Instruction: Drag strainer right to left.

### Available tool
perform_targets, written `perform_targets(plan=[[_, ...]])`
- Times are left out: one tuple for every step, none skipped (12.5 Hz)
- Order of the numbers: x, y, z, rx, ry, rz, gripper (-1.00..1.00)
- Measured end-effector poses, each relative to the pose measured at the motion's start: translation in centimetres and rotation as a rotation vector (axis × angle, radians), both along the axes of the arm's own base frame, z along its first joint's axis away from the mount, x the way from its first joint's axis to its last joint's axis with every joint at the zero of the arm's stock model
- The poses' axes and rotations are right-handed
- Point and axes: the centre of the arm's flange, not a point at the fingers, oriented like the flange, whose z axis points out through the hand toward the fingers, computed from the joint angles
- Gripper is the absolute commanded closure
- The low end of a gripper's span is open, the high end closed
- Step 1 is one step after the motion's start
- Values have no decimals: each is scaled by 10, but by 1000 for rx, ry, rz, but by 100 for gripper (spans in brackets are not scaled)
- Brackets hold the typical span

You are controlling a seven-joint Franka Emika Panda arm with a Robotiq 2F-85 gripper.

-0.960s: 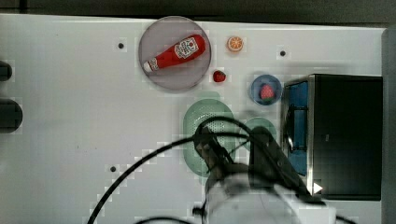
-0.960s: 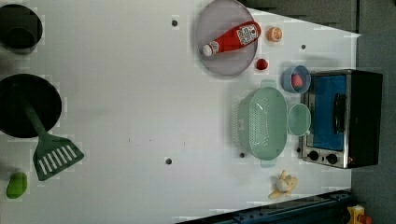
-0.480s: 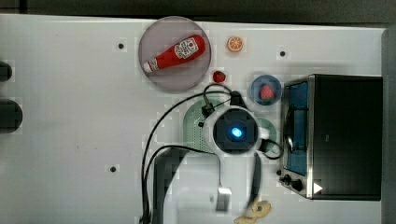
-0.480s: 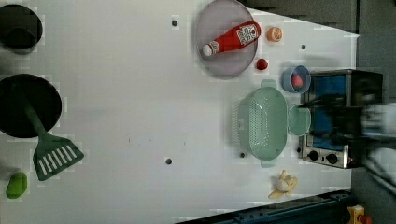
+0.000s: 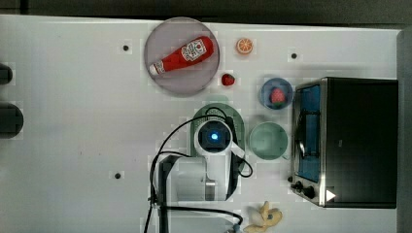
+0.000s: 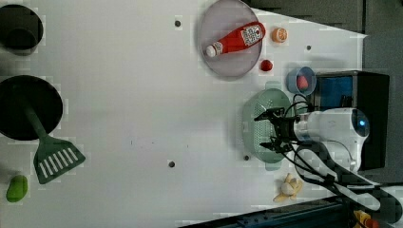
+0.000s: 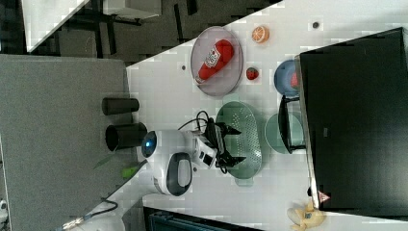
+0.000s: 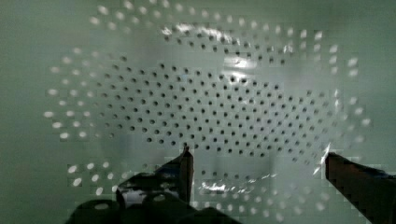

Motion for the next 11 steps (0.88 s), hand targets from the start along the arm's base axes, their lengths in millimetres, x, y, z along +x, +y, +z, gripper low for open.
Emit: perform_targets(plan=[[1, 7, -5, 0, -19, -34, -100], [8, 14, -6, 0, -81, -60, -100], [13, 21, -6, -1, -142, -60, -100], [19, 25, -8, 3, -169, -75, -100], [23, 29, -14, 5, -180, -81, -100], [25, 31, -19, 4, -178, -81, -100], [24, 32, -23, 4, -170, -84, -100], [21, 36, -25, 9, -164, -97, -100], [19, 39, -30, 10, -156, -97, -100], [19, 41, -34, 11, -161, -95, -100], [17, 45, -36, 8, -153, -86, -100]])
